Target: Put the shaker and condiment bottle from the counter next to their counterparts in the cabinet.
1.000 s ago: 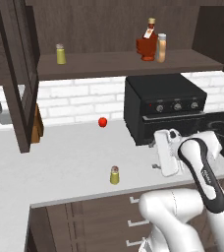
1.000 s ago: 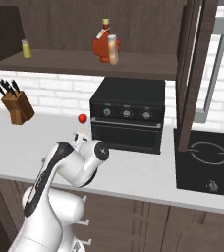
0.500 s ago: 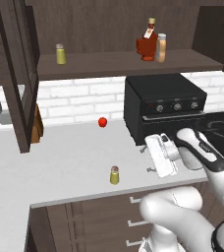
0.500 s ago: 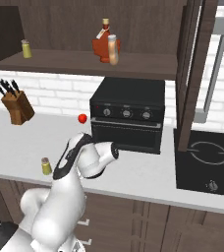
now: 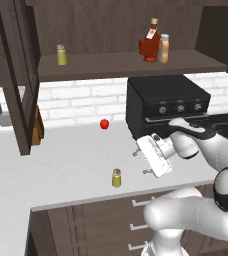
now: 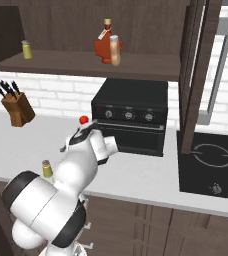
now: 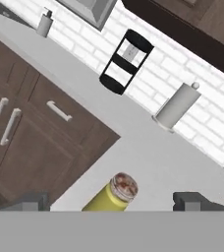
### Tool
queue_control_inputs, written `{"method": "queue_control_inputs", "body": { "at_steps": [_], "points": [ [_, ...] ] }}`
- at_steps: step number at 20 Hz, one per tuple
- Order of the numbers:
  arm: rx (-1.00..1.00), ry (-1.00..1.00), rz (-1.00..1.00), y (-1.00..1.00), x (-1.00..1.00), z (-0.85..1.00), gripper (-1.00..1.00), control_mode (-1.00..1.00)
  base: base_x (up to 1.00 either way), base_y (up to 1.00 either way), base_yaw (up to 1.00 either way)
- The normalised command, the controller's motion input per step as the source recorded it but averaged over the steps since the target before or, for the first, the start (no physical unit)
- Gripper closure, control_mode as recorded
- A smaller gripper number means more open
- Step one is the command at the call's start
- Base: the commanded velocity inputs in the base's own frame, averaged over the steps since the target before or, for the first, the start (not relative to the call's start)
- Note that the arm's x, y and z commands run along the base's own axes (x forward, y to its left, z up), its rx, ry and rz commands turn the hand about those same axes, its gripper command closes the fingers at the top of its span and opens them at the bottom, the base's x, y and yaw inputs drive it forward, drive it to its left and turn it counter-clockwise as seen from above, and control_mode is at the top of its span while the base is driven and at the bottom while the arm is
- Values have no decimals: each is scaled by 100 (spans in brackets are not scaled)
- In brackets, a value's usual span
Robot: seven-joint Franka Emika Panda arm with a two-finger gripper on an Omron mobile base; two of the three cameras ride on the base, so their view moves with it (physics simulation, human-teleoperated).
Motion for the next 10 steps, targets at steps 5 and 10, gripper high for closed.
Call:
{"method": "queue_control_inputs", "body": {
  "at_steps": [5, 10],
  "points": [
    [0, 2, 12, 19, -22, -21, -100, -100, 0, 0, 0],
    [2, 8, 5, 22, -21, -5, -100, -100, 0, 0, 0]
  ]
}}
